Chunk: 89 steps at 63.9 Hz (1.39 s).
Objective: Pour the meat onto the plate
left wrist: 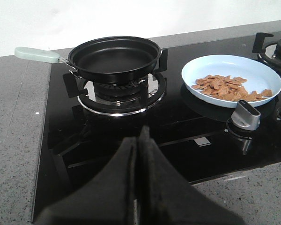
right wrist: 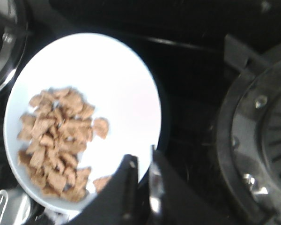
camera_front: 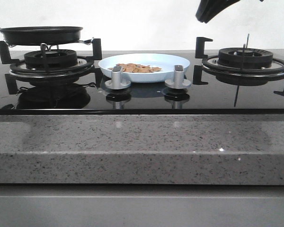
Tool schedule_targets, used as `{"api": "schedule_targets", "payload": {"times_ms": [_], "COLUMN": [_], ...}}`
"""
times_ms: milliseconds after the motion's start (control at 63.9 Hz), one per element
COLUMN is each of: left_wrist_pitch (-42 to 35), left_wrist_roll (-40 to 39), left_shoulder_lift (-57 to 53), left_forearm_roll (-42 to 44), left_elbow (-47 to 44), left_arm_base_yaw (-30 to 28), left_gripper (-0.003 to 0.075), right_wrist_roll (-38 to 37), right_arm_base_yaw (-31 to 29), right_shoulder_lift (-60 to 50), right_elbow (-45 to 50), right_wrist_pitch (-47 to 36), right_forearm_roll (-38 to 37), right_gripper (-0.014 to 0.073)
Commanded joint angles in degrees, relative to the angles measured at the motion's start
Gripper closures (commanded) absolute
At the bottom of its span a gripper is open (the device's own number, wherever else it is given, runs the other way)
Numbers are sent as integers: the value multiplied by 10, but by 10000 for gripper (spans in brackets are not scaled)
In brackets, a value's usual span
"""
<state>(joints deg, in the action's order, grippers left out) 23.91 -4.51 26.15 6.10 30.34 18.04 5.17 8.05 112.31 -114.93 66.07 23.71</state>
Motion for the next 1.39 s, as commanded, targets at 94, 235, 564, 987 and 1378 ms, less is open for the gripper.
{"api": "schedule_targets", "payload": {"times_ms": [94,235,564,987,1378], "left_wrist_pitch": [-47,-47,-47,-47,-47], "left_wrist_roll": [-4,-4,-4,-4,-4], "left_shoulder_lift": [2,2,2,2,2], "left_forearm_roll": [2,2,2,2,2], "left_elbow": [15,15,15,15,15], "left_arm_base_yaw": [5,5,5,5,5], "left_gripper": [741,741,741,741,741], "right_wrist_roll": [4,4,55,65,64], "right_arm_base_yaw": [-3,-2,-1,-1,-2], "right_shoulder_lift": [-51,-81,-355,-793,-955], "right_elbow": [-20,-13,283,688,827], "right_wrist_pitch": [19,19,-164,-362,-364], "right_forearm_roll": [11,-5,-38,-53,-72], "right_gripper": [634,634,634,634,654]}}
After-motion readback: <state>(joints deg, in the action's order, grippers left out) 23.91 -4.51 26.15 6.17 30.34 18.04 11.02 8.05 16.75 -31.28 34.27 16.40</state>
